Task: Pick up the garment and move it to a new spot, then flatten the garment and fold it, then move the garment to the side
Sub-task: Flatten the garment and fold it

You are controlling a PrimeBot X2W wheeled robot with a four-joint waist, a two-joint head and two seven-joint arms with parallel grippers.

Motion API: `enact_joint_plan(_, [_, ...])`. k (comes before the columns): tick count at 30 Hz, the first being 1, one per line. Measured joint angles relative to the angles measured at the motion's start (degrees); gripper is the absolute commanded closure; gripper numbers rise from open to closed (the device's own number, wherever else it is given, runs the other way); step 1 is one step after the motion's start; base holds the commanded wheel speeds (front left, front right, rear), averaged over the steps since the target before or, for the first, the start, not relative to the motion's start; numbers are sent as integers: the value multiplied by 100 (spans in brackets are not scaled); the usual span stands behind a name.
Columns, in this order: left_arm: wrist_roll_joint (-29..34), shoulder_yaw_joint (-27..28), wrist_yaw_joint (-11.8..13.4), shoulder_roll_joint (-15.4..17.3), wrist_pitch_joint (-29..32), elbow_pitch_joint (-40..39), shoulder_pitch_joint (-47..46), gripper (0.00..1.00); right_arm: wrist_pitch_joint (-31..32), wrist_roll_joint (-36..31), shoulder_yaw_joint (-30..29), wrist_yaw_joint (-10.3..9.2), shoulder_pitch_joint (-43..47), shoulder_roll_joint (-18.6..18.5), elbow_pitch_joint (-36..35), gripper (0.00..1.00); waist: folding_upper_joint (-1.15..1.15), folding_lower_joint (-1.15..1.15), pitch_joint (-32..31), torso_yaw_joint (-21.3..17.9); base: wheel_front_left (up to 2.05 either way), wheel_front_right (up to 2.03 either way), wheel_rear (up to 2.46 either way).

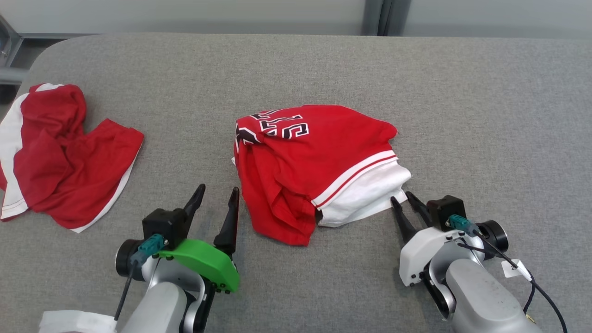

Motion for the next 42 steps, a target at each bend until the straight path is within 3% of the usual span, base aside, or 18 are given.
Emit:
enact_joint_plan(1, [-31, -27, -19, 0, 40, -15, 40, 0, 1, 52, 14, 0, 0, -1, 38, 95, 0, 0, 2, 1, 0, 0, 0])
enact_joint_plan(2, [-57, -121, -76, 1, 129, -53, 109, 0, 2, 216, 8, 0, -1, 4, 91, 100, 0, 0, 8, 2, 0, 0, 0])
enact_joint_plan(7, [-108, -358, -218, -3, 359, -204, 269, 0, 2, 799, -240, 5, -1, 20, 24, 100, 0, 0, 17, -3, 0, 0, 0])
enact_joint_plan(12, [-156, -378, -257, -1, 470, -375, 379, 0, 0, 1361, -547, 107, -59, 2, -579, 100, 0, 0, -3, -30, 0, 0, 0])
enact_joint_plan(18, [-211, -460, -312, 3, 589, -532, 564, 0, -8, 1519, -602, 392, -343, 5, -1345, 100, 0, 0, -64, -170, 0, 0, 0])
enact_joint_plan(29, [-212, -639, -314, -3, 733, -876, 629, 0, -18, 1673, -1201, 400, -369, -245, -2609, 100, 0, 0, -153, -398, 0, 0, 0])
enact_joint_plan(36, [-204, -815, -366, -34, 780, -996, 609, 0, -24, 1675, -1515, 205, -366, -441, -3120, 100, 0, 0, -171, -443, 0, 0, 0])
enact_joint_plan(42, [-55, -936, -407, -44, 808, -1040, 339, 0, -24, 1666, -1893, -118, -357, -576, -3431, 100, 0, 0, -204, -491, 0, 0, 0])
